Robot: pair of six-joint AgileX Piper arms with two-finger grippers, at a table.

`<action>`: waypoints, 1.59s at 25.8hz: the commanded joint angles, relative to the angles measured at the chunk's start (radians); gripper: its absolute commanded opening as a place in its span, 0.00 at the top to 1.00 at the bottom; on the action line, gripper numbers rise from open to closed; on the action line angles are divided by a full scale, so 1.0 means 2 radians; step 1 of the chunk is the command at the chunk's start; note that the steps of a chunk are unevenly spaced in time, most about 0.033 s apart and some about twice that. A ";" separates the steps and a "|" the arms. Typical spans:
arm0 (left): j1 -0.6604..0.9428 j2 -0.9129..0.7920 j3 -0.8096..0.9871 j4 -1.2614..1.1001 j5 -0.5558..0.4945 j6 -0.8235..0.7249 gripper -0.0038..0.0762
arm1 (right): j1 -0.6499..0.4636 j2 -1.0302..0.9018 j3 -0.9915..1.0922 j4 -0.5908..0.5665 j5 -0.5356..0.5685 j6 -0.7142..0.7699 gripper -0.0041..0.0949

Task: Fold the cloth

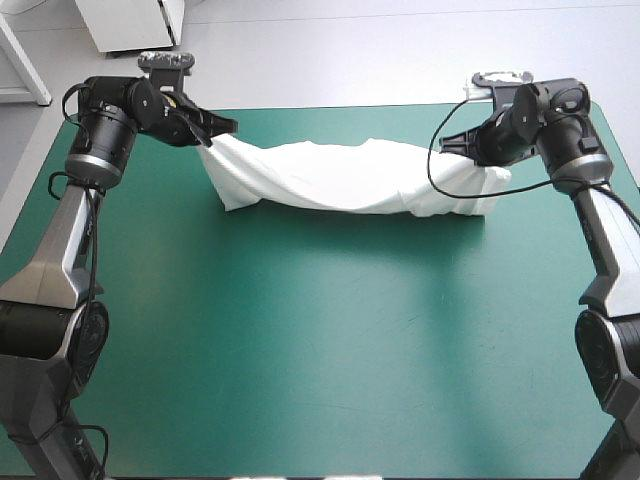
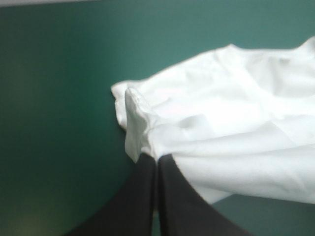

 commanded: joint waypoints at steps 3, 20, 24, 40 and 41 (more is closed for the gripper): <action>-0.006 -0.098 0.204 -0.007 -0.050 -0.010 0.98 | -0.005 -0.064 0.116 0.017 -0.018 -0.005 0.98; -0.011 -0.328 0.606 -0.095 -0.086 0.021 0.98 | -0.005 -0.267 0.461 0.075 -0.011 -0.038 0.98; -0.011 -0.362 0.638 -0.095 -0.082 0.020 0.98 | -0.005 -0.291 0.480 0.095 -0.004 -0.039 0.98; -0.011 -0.388 0.624 -0.089 -0.054 0.045 0.68 | -0.004 -0.300 0.461 0.120 0.040 -0.052 0.57; -0.011 -0.388 0.616 -0.089 -0.047 0.045 0.61 | -0.004 -0.300 0.452 0.119 0.043 -0.051 0.51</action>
